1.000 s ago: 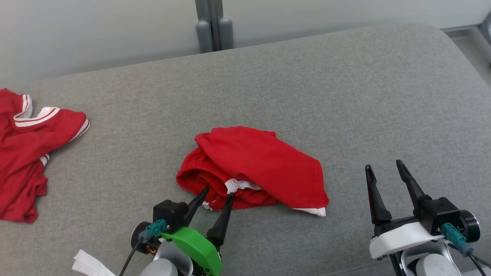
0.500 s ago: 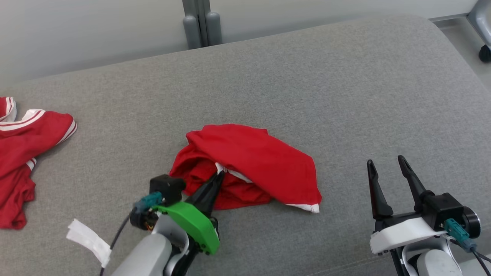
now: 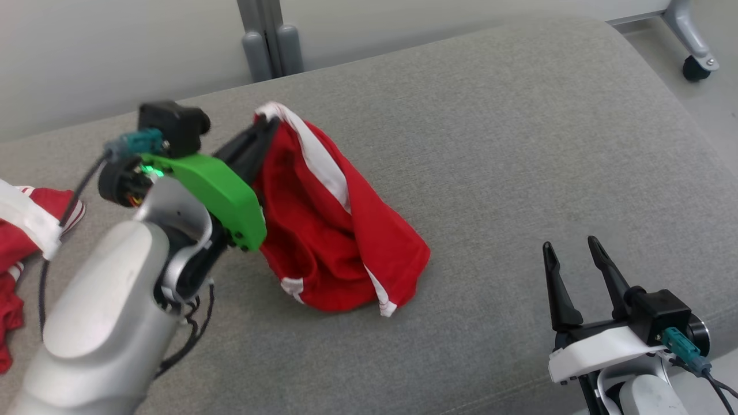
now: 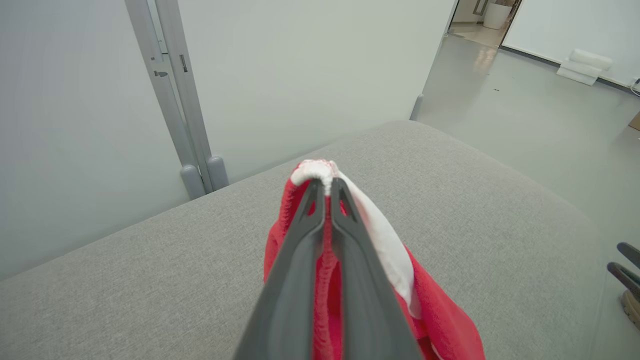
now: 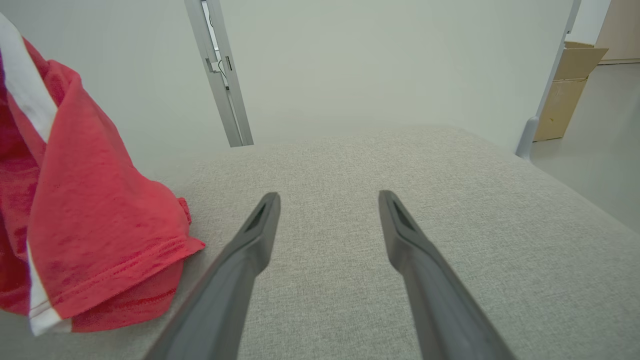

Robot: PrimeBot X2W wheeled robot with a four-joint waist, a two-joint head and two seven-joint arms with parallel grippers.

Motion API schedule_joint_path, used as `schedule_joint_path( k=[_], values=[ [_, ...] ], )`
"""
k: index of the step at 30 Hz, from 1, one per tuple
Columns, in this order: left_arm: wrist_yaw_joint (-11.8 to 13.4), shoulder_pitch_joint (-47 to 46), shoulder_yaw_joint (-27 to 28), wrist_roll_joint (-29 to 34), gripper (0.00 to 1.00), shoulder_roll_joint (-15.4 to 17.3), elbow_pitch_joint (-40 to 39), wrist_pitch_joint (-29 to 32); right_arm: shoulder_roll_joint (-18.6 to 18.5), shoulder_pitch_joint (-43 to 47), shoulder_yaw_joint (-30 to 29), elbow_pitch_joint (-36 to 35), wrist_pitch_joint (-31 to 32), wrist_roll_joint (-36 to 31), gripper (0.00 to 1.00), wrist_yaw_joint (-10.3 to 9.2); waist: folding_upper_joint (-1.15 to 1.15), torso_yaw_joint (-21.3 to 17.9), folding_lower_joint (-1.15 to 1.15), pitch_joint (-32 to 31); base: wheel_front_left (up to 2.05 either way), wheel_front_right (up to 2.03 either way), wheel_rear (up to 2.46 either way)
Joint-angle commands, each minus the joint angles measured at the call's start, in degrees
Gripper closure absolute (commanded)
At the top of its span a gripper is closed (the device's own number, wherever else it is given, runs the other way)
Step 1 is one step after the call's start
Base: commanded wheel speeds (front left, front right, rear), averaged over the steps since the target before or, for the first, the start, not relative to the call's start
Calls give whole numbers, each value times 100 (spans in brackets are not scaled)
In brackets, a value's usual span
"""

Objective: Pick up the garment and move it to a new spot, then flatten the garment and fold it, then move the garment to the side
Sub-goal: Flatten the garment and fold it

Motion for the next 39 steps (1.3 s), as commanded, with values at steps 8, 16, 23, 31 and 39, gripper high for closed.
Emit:
schedule_joint_path(
  k=[8,16,23,31,39],
  values=[
    [-33,-1109,260,310,100,82,451,-334,-13,24,-12,46,-16,55,0,-6,0,-398,0,-77,0,0,0],
    [-222,-1356,201,408,100,-120,641,-997,-13,100,-116,53,-16,-34,0,-5,0,-357,0,-159,0,0,0],
    [-301,-217,-145,21,100,-107,-271,-794,-14,172,-237,33,-16,-106,0,-6,0,-115,0,-296,0,0,0],
    [-175,2516,-729,-1138,100,644,-2316,10,-14,471,-459,72,-16,-204,0,-6,0,330,0,-591,0,0,0],
    [103,4204,-794,-1419,100,1214,-1883,-286,-14,491,-427,165,-16,-191,0,-6,0,736,0,-688,0,0,0]
  ],
)
